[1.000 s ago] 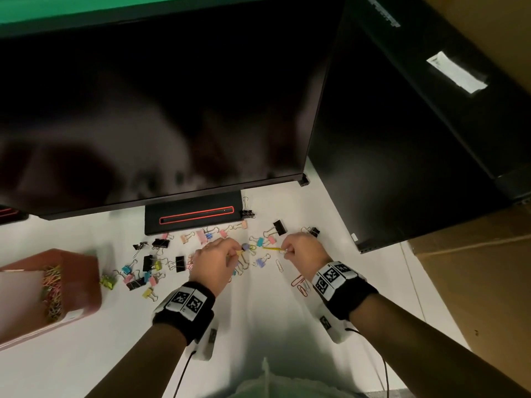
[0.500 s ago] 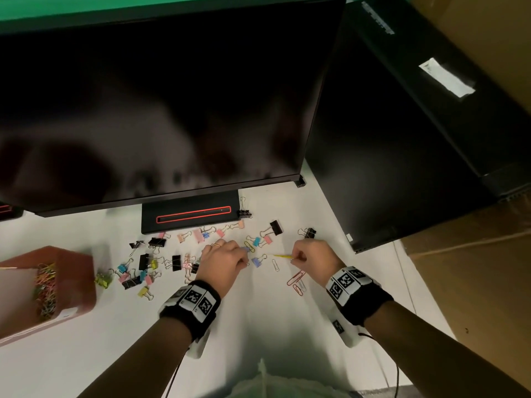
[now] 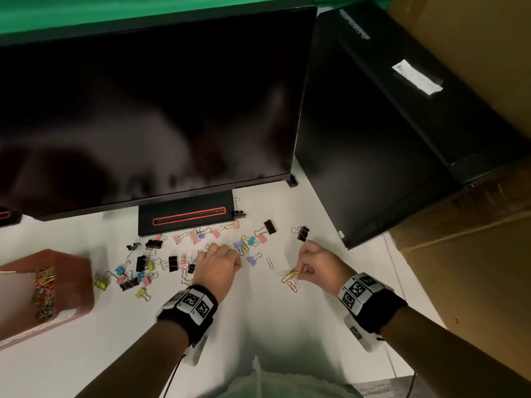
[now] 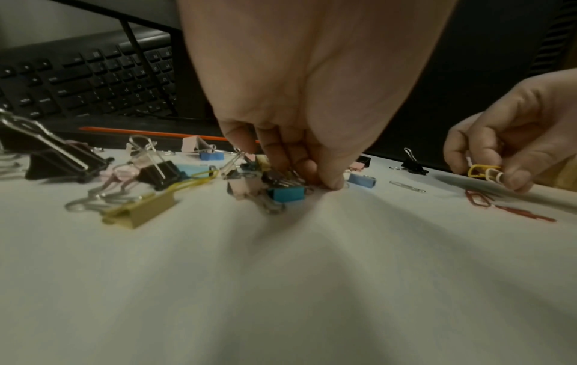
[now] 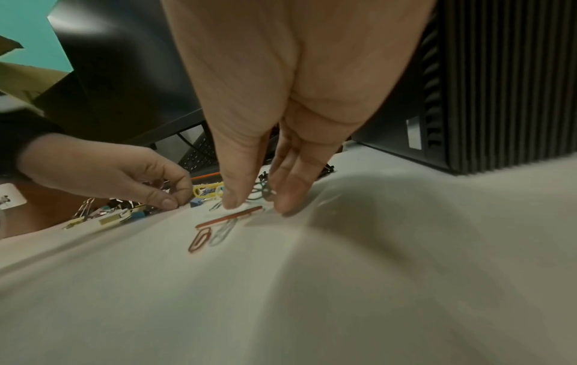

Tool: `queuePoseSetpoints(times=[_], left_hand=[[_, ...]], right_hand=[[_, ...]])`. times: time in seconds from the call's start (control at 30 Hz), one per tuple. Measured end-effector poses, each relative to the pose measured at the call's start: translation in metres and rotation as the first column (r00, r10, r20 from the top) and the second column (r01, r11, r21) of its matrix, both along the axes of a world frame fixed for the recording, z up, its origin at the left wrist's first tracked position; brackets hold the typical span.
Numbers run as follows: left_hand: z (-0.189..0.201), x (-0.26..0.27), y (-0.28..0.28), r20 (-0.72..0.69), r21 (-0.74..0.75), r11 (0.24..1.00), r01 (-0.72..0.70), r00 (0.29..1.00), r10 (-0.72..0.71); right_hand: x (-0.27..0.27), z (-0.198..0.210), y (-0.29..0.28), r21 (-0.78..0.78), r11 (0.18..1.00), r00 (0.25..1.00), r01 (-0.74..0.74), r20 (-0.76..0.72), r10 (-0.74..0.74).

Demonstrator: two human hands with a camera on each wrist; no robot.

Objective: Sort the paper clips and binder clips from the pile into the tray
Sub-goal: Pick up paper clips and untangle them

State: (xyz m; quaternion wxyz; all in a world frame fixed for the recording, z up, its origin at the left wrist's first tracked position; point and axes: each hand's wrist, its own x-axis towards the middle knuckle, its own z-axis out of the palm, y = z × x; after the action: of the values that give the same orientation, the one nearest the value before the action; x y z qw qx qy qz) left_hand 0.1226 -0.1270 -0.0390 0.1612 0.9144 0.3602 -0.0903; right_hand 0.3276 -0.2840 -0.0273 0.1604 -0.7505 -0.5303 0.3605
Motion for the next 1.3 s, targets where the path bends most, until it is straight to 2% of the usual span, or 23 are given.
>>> queuePoseSetpoints(times=[0.1, 0.27, 0.43, 0.57, 0.73, 1.0, 1.1, 1.2, 1.3], left_hand=[[0.001, -0.001, -0.006, -0.028, 0.02, 0.999, 0.046, 0.999, -0.045], [0.004, 0.008, -0.015, 0.153, -0.061, 0.984, 0.165, 0.976, -0.154], [0.006, 0.036, -0.017, 0.08, -0.055, 0.959, 0.279, 0.958, -0.275], [0.006, 0.056, -0.015, -0.025, -0.026, 0.956, 0.293, 0.956, -0.294], [0.007, 0.063, -0.016, -0.131, -0.024, 0.949, 0.314, 0.94, -0.314], [0.009, 0.053, -0.02, -0.055, -0.094, 0.946, 0.31, 0.947, -0.315], [0.008, 0.045, -0.018, 0.076, -0.151, 0.957, 0.249, 0.968, -0.24], [0.011, 0.034, -0.003, 0.259, -0.201, 0.976, 0.084, 0.965, -0.03], [0.018, 0.031, 0.023, 0.273, -0.199, 0.979, -0.052, 0.956, 0.107]], right_hand=[[-0.006, 0.003, 0.0, -0.001, 0.997, 0.992, -0.077, 0.101, 0.077], [-0.025, 0.006, 0.004, -0.049, 0.972, 0.946, -0.232, 0.219, 0.237], [-0.03, 0.001, 0.006, -0.116, 0.982, 0.971, -0.148, 0.171, 0.166], [-0.026, 0.003, 0.01, -0.106, 0.989, 0.972, -0.101, 0.202, 0.121], [-0.022, 0.007, 0.02, -0.175, 0.982, 0.975, -0.072, 0.197, 0.107], [-0.019, 0.009, 0.025, -0.208, 0.978, 0.989, -0.011, 0.14, 0.041], [-0.019, 0.009, 0.025, -0.181, 0.983, 0.994, 0.013, 0.112, 0.008], [-0.019, 0.007, 0.025, -0.171, 0.985, 0.996, 0.038, 0.086, -0.023], [-0.019, 0.007, 0.027, -0.196, 0.98, 0.997, 0.038, 0.068, -0.025]])
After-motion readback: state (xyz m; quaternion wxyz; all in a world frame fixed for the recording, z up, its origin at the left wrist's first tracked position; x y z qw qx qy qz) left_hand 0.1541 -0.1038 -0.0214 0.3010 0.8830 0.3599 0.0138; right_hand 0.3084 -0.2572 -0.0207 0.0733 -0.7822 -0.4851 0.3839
